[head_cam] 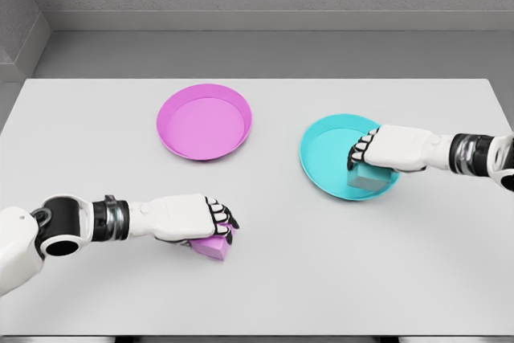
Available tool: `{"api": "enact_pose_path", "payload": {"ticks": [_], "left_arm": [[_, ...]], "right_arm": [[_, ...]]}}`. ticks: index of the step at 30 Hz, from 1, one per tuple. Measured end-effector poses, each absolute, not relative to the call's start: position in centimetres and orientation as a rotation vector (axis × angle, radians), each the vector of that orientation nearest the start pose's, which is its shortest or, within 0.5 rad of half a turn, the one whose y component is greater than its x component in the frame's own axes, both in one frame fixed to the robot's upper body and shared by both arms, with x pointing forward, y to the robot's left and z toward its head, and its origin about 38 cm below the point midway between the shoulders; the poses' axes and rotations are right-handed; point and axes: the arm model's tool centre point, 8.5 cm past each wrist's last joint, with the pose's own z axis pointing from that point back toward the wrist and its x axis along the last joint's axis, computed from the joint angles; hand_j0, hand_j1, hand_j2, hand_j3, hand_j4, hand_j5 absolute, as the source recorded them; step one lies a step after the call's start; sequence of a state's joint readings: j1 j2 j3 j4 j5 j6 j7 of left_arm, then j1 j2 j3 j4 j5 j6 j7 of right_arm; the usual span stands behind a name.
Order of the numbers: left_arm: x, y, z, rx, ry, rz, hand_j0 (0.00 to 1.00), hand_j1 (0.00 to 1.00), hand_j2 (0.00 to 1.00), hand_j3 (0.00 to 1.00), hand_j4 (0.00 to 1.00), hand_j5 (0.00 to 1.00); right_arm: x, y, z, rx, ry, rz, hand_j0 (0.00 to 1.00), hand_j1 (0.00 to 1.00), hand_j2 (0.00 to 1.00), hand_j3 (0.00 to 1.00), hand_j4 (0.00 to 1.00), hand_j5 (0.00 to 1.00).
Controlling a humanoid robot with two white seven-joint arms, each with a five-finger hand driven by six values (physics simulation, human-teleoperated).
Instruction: Place the blocks in the corresponding plates according to their colors
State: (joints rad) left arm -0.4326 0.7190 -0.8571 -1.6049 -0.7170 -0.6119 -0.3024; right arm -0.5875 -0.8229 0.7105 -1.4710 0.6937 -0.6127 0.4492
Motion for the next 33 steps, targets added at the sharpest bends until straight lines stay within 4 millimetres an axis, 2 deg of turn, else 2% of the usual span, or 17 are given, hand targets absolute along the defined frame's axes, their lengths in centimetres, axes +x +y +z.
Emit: {"api": "enact_pose_path", "payload": {"ticks": [10, 11, 12, 13, 14, 23, 28, 31, 33], "left_arm": [[35.9, 20.2, 10.8, -0.238, 1.833, 2.937, 0.62, 0.62, 0.62, 0.62, 0.62, 0.62], [36.2, 20.2, 11.0, -0.252, 1.833, 2.934, 0.62, 0.62, 0.62, 0.62, 0.62, 0.62], [36.6, 20.3, 11.2, -0.263, 1.833, 2.934, 0.62, 0.62, 0.62, 0.62, 0.62, 0.62], [36.9, 20.3, 11.2, -0.270, 1.834, 2.936, 0.62, 0.62, 0.62, 0.62, 0.62, 0.62], [37.2, 20.2, 11.4, -0.279, 1.836, 2.933, 0.62, 0.62, 0.62, 0.62, 0.62, 0.62], [39.3, 19.4, 11.7, -0.321, 1.863, 2.930, 0.62, 0.62, 0.62, 0.62, 0.62, 0.62], [40.9, 19.3, 12.5, -0.369, 1.867, 2.924, 0.62, 0.62, 0.62, 0.62, 0.62, 0.62], [42.1, 19.0, 13.2, -0.400, 1.879, 2.917, 0.62, 0.62, 0.62, 0.62, 0.62, 0.62], [43.0, 18.8, 13.8, -0.426, 1.886, 2.910, 0.62, 0.62, 0.62, 0.62, 0.62, 0.62]], "right_arm": [[44.0, -29.0, 16.1, 0.693, 1.655, -3.165, 0.62, 0.62, 0.62, 0.62, 0.62, 0.62], [44.3, -28.9, 16.2, 0.698, 1.662, -3.164, 0.66, 0.66, 0.66, 0.66, 0.66, 0.66], [44.6, -28.9, 16.1, 0.702, 1.670, -3.166, 0.77, 0.77, 0.77, 0.77, 0.77, 0.77], [44.6, -28.8, 15.8, 0.695, 1.676, -3.174, 0.97, 0.97, 0.97, 0.97, 0.97, 0.97], [44.7, -28.8, 15.7, 0.691, 1.683, -3.176, 1.00, 1.00, 1.00, 1.00, 1.00, 1.00], [45.3, -28.7, 16.1, 0.715, 1.730, -3.160, 1.00, 1.00, 1.00, 1.00, 1.00, 1.00], [45.0, -31.2, 16.9, 0.803, 1.885, -3.136, 1.00, 1.00, 1.00, 1.00, 1.00, 1.00], [45.2, -33.3, 19.0, 0.894, 2.083, -3.052, 1.00, 1.00, 1.00, 1.00, 1.00, 1.00], [44.7, -34.6, 19.5, 0.919, 2.203, -3.009, 1.00, 1.00, 1.00, 1.00, 1.00, 1.00]]}}
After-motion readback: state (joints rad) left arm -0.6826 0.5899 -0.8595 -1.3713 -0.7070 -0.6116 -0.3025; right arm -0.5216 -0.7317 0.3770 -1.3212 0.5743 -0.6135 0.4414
